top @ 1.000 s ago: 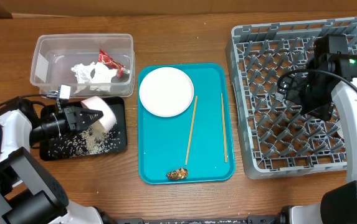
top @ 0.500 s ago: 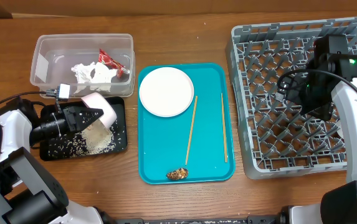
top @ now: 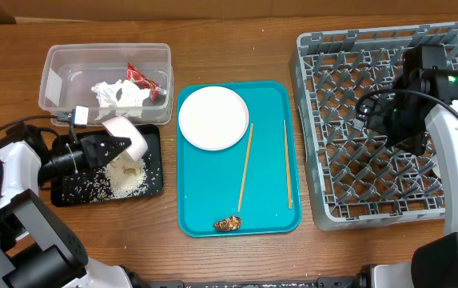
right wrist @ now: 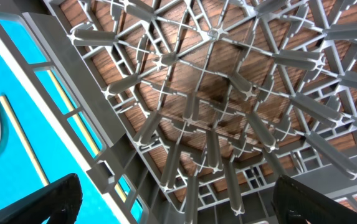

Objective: Sort waste into correct bins and load items into the dishwasher
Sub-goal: 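Tip the rice from the pink bowl onto the black tray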

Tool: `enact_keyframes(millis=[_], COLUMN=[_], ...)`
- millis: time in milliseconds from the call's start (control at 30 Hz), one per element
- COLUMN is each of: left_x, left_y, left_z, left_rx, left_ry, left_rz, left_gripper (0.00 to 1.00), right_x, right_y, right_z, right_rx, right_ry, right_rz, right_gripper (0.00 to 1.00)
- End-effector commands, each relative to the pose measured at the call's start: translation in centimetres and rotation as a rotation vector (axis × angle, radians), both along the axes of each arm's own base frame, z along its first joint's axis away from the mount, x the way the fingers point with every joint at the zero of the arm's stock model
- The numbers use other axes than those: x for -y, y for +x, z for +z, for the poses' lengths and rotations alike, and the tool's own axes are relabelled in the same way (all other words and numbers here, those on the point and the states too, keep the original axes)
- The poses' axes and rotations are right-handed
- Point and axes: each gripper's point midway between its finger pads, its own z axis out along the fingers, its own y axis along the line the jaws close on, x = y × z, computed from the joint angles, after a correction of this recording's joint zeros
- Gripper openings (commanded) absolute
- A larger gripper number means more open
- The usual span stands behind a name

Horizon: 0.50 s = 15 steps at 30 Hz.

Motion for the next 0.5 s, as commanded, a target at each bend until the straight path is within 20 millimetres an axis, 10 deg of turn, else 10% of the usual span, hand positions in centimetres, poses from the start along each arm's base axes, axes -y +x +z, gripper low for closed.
enact_keyframes(millis=[0,233,467], left_x=[-0.8,0.8,-0.5], left_y=[0.4,0.3,0.8], left_z=[-0.9,3.3,0.9], left_rx=[-0.147,0.071,-0.111], left_ry=[-0.021,-0.183,-0.125], left_rz=[0.085,0.034,0.099], left_gripper=[0.04,0.04,0.04], right_x=[0.0,0.0,0.0], right_y=[0.1,0.0,0.0], right_z=[0.0,0.0,0.0], right_rx=[0.004,0.000,0.000], right_ry=[0.001,0.001,0.001], right_rz=[0.002,0.002,0.002], right_gripper=[1.00,1.00,1.00])
